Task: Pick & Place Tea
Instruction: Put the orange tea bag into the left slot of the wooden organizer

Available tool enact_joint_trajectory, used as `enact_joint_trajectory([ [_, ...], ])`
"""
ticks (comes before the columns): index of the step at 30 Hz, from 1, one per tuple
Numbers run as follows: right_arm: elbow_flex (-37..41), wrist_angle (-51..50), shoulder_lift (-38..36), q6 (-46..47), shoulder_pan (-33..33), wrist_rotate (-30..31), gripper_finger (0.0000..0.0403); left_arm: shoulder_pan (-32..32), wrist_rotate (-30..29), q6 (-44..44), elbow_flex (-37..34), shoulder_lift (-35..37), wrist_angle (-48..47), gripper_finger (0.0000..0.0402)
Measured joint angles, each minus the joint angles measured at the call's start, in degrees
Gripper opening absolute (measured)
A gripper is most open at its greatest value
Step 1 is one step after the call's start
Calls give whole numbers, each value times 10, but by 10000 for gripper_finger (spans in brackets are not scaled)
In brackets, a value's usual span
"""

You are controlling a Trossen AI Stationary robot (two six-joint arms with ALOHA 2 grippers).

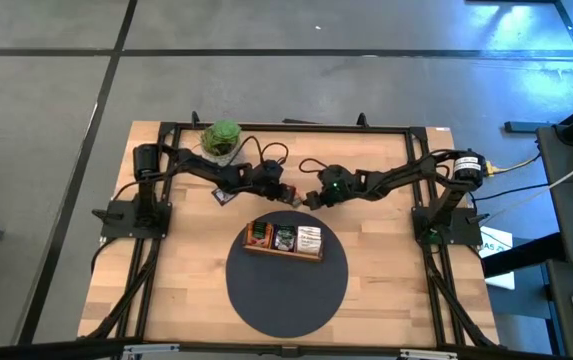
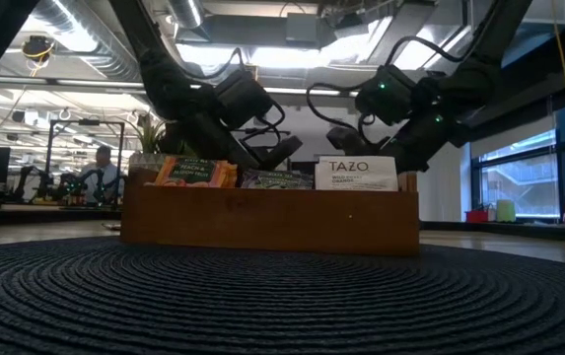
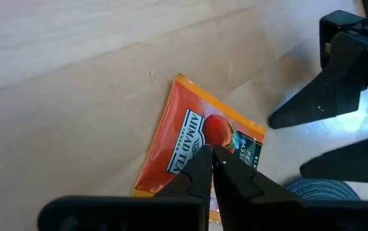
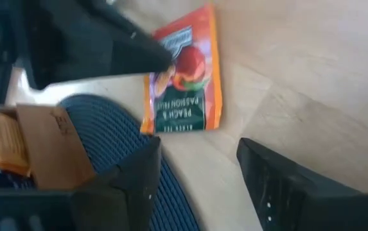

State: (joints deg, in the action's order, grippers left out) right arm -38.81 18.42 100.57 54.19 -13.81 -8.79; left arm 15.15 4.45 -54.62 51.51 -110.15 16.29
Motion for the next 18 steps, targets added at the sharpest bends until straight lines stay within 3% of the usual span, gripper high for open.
enact_joint_trajectory([
  [14,0,-8,0,41,-1,16,206,-20,-8,-42,1,1,2,8],
  [18,-4,-13,0,26,-1,17,194,-18,-13,5,1,3,2,5],
])
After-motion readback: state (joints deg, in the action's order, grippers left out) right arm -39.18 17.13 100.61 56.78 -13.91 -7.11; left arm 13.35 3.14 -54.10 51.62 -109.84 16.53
